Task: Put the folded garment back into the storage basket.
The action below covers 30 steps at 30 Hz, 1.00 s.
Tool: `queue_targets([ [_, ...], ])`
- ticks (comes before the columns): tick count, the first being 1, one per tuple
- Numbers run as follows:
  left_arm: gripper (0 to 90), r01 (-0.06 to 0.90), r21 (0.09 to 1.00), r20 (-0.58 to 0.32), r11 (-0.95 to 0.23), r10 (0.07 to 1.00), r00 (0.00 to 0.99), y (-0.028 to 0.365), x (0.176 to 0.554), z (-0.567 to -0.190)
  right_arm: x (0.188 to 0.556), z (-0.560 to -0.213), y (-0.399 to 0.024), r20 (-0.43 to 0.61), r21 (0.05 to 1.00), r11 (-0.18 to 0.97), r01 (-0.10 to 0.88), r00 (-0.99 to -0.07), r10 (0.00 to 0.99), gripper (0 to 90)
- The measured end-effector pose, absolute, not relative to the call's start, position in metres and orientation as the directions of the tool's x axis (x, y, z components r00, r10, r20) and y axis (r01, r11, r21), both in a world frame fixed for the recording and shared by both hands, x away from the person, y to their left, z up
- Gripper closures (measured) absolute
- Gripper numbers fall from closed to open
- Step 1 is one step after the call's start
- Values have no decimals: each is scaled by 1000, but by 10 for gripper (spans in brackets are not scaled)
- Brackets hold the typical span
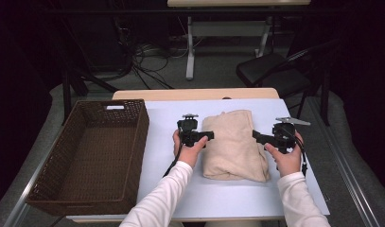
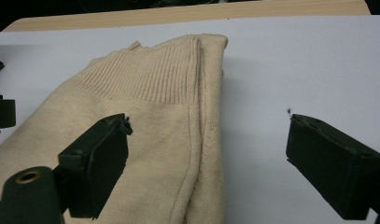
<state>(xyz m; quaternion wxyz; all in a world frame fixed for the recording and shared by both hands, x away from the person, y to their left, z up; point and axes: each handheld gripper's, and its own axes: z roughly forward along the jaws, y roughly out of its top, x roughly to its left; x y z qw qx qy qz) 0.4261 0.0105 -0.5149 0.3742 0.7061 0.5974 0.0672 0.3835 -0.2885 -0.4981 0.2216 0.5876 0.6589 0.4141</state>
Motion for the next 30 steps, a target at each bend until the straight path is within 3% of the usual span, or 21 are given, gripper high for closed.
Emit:
queue_targets([
  [30,168,833,553,-466,24,837,286,-7,420,-547,389,-516,-291,238,774,-61,630,-200,950,142],
])
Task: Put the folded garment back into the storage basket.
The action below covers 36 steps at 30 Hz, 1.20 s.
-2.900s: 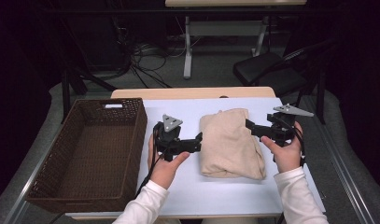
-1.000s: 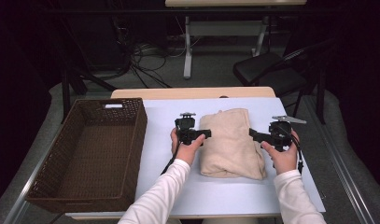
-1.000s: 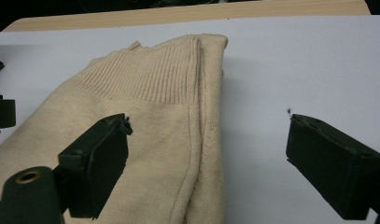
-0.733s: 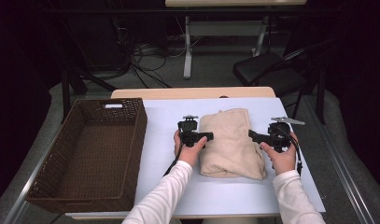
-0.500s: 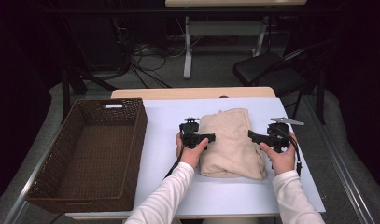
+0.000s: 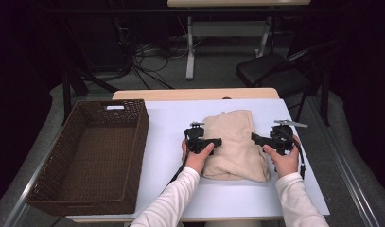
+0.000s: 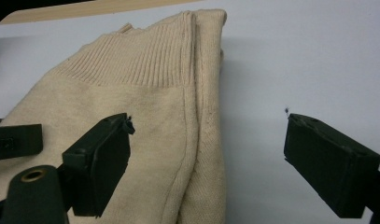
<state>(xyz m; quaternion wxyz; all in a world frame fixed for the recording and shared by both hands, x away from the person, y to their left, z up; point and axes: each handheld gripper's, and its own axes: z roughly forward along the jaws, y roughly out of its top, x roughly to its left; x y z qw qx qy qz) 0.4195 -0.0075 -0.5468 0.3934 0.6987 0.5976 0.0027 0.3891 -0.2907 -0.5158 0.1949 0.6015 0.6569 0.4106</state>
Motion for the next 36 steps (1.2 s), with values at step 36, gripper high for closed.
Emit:
queue_targets([
  [36,142,834,551,-494,31,817,296,-7,414,-553,402,-546,-296,409,621,-154,769,-149,900,144],
])
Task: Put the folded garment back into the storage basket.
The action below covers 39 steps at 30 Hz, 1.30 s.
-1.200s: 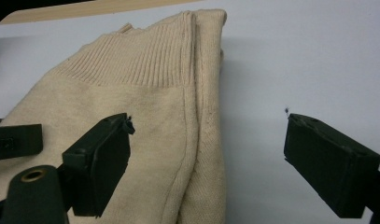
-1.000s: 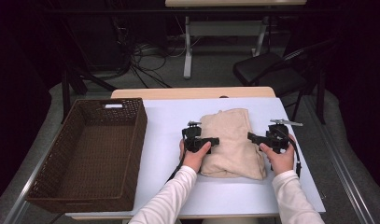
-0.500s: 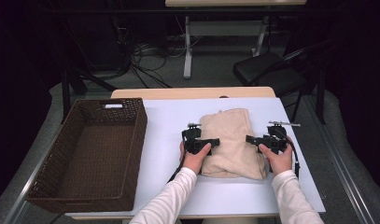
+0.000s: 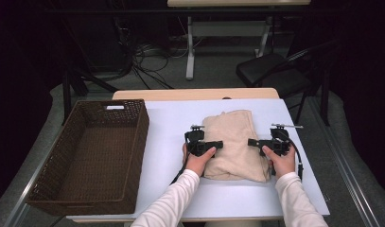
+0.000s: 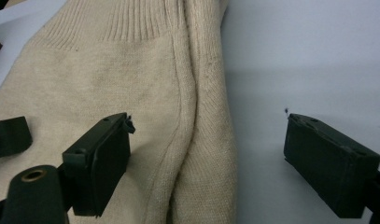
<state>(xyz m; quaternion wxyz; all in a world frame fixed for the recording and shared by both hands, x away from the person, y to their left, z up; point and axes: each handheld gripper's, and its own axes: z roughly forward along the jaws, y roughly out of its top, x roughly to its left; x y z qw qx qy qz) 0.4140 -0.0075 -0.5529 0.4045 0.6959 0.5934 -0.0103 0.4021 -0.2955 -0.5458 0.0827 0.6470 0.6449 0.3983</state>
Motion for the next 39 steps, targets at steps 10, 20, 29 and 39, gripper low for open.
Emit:
queue_targets([
  [10,142,834,551,-495,32,817,296,-7,414,-553,405,-551,-295,470,564,-171,808,-144,871,144],
  [20,143,834,551,-497,34,816,294,-7,414,-553,405,-552,-292,493,563,-162,811,-171,853,163],
  [29,143,834,550,-498,36,816,293,-7,414,-553,404,-553,-280,519,550,-128,825,-218,827,179],
  [39,145,834,550,-500,39,815,292,-7,414,-553,403,-554,-283,547,534,-168,829,-187,816,218],
])
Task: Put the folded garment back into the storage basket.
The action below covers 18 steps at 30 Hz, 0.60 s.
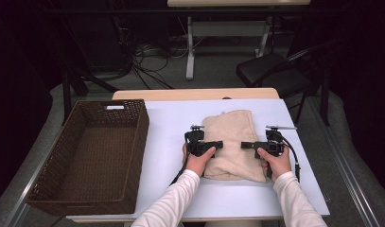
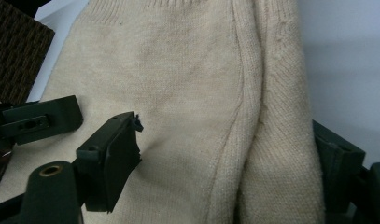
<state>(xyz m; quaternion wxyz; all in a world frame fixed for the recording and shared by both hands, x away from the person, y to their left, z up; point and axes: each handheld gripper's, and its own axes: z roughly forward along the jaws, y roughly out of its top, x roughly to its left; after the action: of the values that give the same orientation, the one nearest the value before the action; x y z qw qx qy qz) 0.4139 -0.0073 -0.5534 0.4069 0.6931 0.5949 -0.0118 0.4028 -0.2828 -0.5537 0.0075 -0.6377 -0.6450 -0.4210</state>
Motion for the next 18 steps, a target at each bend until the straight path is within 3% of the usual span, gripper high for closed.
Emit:
queue_targets([
  [9,151,834,550,-504,41,813,292,-7,414,-554,404,-556,-293,594,496,-219,840,-144,792,356],
  [18,156,835,548,-507,42,811,292,-7,414,-554,405,-558,-295,613,489,-231,841,-143,777,408],
])
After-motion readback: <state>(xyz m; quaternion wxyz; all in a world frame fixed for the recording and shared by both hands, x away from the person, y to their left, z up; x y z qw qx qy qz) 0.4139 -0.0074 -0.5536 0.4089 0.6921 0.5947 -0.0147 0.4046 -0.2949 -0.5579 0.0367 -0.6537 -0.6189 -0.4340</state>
